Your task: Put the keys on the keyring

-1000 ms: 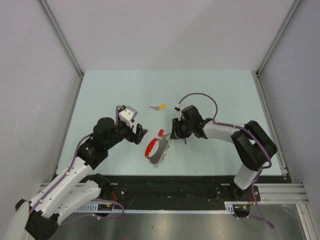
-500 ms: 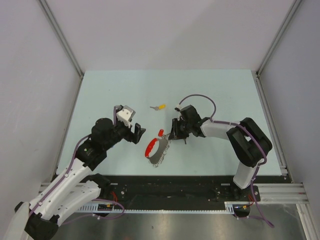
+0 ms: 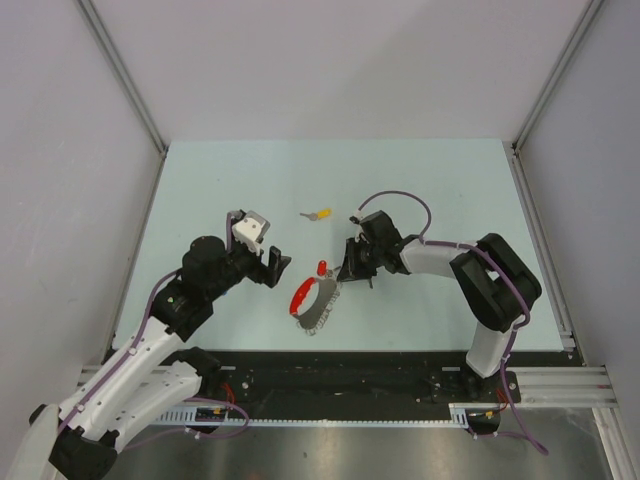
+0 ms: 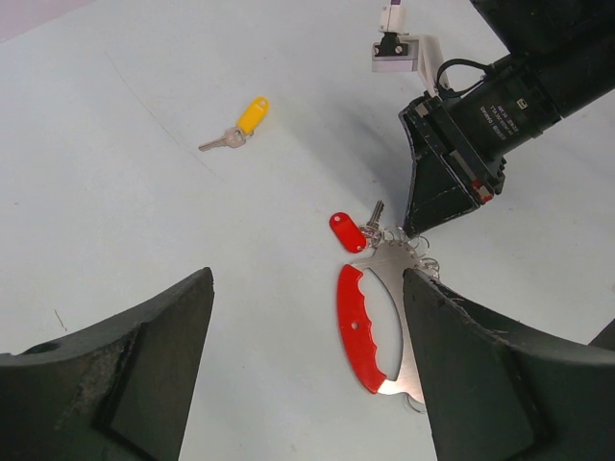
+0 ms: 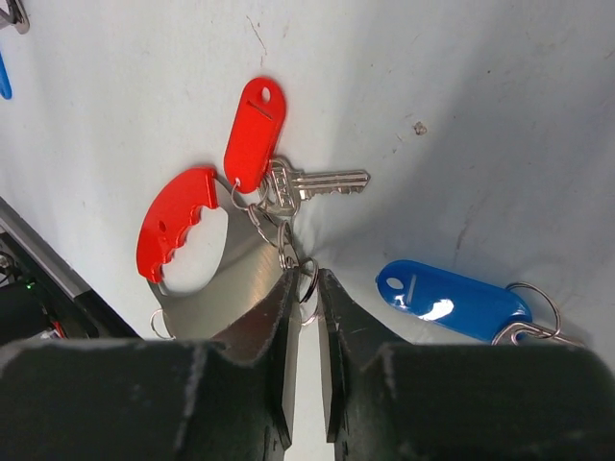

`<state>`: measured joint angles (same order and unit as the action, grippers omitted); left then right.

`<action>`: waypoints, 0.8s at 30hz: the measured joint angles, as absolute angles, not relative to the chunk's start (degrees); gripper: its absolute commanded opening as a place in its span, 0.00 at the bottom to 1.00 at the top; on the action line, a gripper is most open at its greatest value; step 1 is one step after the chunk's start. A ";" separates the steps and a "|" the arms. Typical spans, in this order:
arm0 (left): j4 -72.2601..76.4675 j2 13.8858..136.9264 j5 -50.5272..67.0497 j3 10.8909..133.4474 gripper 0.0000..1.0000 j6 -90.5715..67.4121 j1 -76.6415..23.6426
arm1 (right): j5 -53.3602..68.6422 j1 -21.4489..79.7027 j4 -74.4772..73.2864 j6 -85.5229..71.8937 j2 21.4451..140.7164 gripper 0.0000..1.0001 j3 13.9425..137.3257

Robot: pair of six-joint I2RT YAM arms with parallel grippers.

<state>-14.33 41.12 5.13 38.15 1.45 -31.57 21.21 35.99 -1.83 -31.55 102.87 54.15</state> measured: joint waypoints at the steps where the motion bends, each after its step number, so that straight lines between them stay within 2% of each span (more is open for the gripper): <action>1: -14.33 41.12 5.13 38.15 0.84 1.45 -31.57 | 21.30 35.99 -1.80 -31.57 102.85 0.16 54.15; 5: -14.33 41.15 5.17 38.15 0.84 1.45 -31.57 | 21.47 35.88 -1.85 -31.92 102.74 0.22 54.15; 6: -14.33 41.15 5.17 38.15 0.84 1.45 -31.57 | 21.50 35.88 -1.87 -31.94 102.63 0.27 54.15; 10: -14.33 41.36 5.21 38.15 0.85 1.43 -31.53 | 21.80 35.88 -2.07 -31.92 101.75 0.35 54.15; 24: -14.35 42.35 6.39 38.15 0.85 1.45 -31.44 | 22.11 37.85 -4.89 -26.30 98.24 0.37 54.28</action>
<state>-14.35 42.35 6.39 38.15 1.45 -31.44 22.11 37.85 -4.89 -26.30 98.24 54.28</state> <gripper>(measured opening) 0.846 0.371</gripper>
